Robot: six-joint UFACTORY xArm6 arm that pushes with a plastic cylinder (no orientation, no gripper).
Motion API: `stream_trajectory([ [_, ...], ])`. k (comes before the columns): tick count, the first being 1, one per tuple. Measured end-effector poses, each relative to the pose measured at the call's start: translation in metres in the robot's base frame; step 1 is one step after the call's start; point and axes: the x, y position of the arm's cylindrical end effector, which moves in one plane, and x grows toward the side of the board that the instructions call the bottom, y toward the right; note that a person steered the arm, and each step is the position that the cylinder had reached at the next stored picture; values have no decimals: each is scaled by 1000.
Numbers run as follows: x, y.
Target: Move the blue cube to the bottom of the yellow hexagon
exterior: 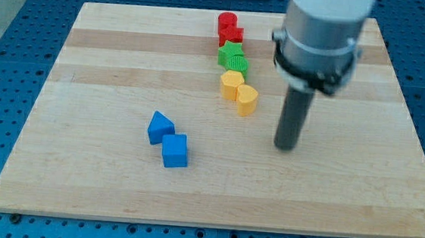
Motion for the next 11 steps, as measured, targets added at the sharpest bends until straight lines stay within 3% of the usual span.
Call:
stream_trajectory([
  [1, 82, -40],
  [2, 88, -62],
  [4, 84, -276],
  [5, 40, -339],
  [6, -3, -328],
  [8, -16, -152],
  [9, -18, -119],
  [11, -10, -226],
])
